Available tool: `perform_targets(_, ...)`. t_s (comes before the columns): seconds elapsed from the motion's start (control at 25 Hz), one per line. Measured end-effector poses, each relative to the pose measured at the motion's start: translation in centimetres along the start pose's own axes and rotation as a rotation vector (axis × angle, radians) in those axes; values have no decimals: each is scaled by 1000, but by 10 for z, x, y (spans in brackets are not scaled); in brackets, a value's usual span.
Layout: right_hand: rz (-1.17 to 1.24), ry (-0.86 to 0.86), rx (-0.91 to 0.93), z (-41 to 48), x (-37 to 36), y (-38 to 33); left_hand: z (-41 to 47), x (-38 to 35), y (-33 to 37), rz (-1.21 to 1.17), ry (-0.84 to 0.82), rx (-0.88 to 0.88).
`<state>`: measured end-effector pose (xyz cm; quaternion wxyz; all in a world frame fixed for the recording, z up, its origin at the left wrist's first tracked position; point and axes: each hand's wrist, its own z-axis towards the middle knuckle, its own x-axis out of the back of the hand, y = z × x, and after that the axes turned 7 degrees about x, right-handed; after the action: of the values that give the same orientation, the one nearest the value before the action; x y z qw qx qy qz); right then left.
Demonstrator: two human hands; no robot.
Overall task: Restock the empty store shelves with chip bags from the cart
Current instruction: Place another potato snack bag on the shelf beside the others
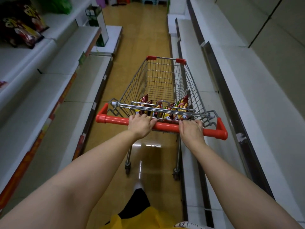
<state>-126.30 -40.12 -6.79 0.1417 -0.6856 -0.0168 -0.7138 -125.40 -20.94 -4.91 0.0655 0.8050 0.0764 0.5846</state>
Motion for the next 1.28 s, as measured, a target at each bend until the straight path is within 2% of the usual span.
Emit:
perform_targets(0.56, 1, -51, -75, 171, -4, 25, 161, 61, 2, 60, -60, -41)
perform_targets(0.8, 11, -61, -72, 211, -1, 32, 201, 77, 3, 99, -65, -59)
perform_targets(0.92, 11, -85, -59, 230, 3, 35, 216, 88, 3, 61, -127, -46)
perform_targets(1.0, 60, -163, -35, 238, 7, 40, 225, 101, 2, -173, -240, 8)
perform_targets(1.08, 233, -241, -34, 247, 17, 46, 234, 121, 5, -620, -276, 98)
perform_targets(1.16, 406, -173, -49, 263, 37, 51, 253, 145, 16, -896, -144, 126)
perform_targets(1.28, 547, 20, -96, 312, 65, 60, 284, 173, 47, -994, -18, 68)
